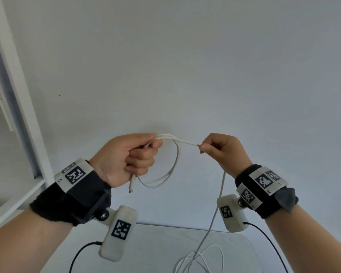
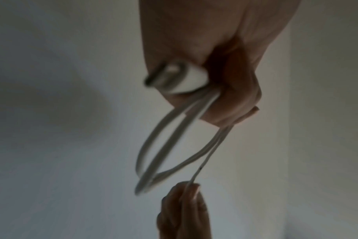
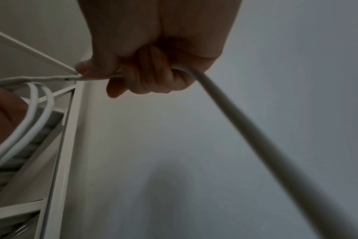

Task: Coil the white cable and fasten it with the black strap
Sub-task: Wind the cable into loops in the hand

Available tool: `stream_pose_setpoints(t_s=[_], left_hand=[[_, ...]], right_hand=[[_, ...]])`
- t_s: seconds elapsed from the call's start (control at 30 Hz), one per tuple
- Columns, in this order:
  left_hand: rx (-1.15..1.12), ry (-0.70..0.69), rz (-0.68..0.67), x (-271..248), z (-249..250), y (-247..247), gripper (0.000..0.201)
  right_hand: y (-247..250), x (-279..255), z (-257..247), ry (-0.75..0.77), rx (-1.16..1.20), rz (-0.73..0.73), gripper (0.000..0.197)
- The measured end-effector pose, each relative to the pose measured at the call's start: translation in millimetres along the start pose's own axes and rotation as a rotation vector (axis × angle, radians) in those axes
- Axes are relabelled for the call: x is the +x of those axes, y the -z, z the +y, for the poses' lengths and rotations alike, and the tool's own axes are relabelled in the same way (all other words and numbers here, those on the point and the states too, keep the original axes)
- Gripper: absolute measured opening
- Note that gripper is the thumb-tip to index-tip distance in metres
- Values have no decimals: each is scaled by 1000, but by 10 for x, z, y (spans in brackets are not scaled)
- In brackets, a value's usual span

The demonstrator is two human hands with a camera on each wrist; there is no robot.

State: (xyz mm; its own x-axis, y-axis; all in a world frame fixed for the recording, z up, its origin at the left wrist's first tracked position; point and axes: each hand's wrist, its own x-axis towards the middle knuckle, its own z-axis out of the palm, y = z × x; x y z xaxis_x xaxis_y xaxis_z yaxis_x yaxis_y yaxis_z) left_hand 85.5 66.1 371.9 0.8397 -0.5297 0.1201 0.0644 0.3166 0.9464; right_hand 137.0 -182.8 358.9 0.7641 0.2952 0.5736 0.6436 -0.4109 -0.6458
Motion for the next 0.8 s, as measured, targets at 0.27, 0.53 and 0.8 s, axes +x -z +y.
stream_pose_setpoints(t_s=[0.27,0.53,0.8], left_hand=[[-438,-3,-289,25,209,198,35],[-585,-99,-224,-89,453,469,40],[-281,-224,88,26,224,340,29]], right_hand=[[-51,-211,388,-129,109,-13,23],[29,-571,762,-362,86,61,18],[-82,-538,628,-382,0,197,17]])
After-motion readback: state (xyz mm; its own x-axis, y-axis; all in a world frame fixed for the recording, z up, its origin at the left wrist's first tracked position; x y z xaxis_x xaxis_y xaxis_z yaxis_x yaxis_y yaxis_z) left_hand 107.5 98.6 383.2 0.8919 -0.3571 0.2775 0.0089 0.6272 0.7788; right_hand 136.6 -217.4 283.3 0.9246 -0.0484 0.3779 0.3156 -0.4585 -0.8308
